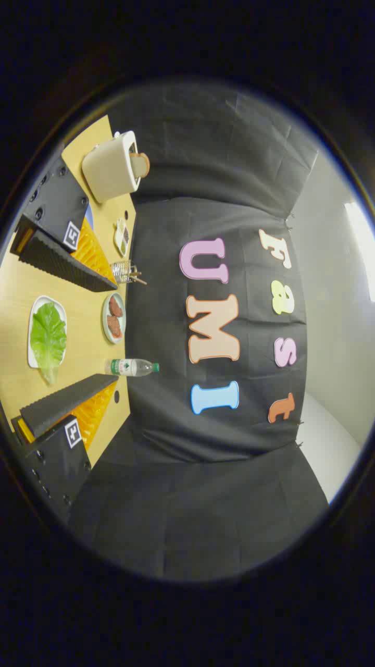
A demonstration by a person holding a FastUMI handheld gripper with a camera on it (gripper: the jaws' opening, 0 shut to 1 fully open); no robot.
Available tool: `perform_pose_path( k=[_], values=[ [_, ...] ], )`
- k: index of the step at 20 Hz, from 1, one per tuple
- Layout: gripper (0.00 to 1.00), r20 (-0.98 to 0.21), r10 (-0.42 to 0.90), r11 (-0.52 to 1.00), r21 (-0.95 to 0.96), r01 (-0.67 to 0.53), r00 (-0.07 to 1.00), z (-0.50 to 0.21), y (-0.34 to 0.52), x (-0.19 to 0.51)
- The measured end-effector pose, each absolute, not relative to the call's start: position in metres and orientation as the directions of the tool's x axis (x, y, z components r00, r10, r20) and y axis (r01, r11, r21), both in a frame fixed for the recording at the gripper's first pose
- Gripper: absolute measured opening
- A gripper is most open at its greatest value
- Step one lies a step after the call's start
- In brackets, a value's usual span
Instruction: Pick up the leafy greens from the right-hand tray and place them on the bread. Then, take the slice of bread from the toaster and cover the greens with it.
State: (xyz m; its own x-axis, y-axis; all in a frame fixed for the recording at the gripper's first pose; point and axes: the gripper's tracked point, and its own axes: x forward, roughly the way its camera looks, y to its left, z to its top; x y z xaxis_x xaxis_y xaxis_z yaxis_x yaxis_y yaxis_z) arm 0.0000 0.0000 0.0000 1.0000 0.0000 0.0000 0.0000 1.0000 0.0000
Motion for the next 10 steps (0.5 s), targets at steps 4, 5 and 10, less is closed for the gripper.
perform_pose_path(
  k=[4, 5, 10],
  values=[
    [1.00, -0.005, -0.015, 1.000, -0.001, 0.015, 1.000, -0.002, -0.005, 0.001],
    [1.00, -0.005, -0.021, 1.000, 0.001, 0.021, 1.000, -0.002, -0.007, 0.001],
    [1.00, -0.002, -0.031, 0.999, 0.021, 0.031, 1.000, 0.000, -0.013, 0.001]
  ],
)
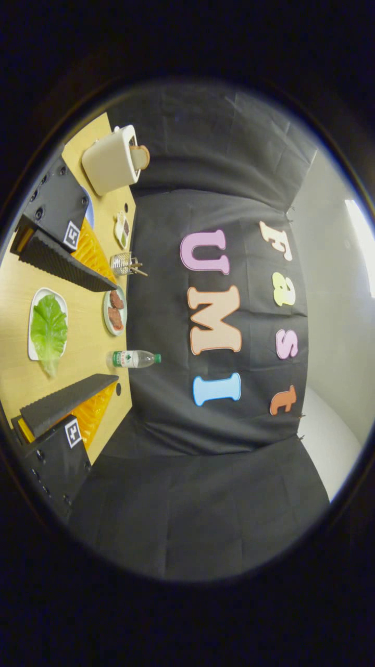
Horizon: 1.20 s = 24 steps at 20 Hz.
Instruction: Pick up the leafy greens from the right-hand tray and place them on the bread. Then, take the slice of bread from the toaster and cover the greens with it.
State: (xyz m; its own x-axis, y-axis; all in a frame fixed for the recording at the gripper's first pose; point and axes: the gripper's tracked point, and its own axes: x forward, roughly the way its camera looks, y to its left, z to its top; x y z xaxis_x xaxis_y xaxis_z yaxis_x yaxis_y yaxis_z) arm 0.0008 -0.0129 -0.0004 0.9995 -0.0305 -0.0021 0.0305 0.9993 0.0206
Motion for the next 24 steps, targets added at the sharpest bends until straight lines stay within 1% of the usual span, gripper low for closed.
perform_pose_path(
  k=[11, 17, 24],
  values=[
    [1.00, -0.015, -0.024, 0.999, 0.031, 0.024, 1.000, -0.005, -0.021, -0.001],
    [1.00, -0.079, -0.036, 0.998, 0.038, 0.040, 0.996, -0.027, -0.040, 0.006],
    [0.99, -0.195, -0.017, 0.990, 0.135, 0.043, 0.981, -0.070, -0.064, 0.022]
  ],
)
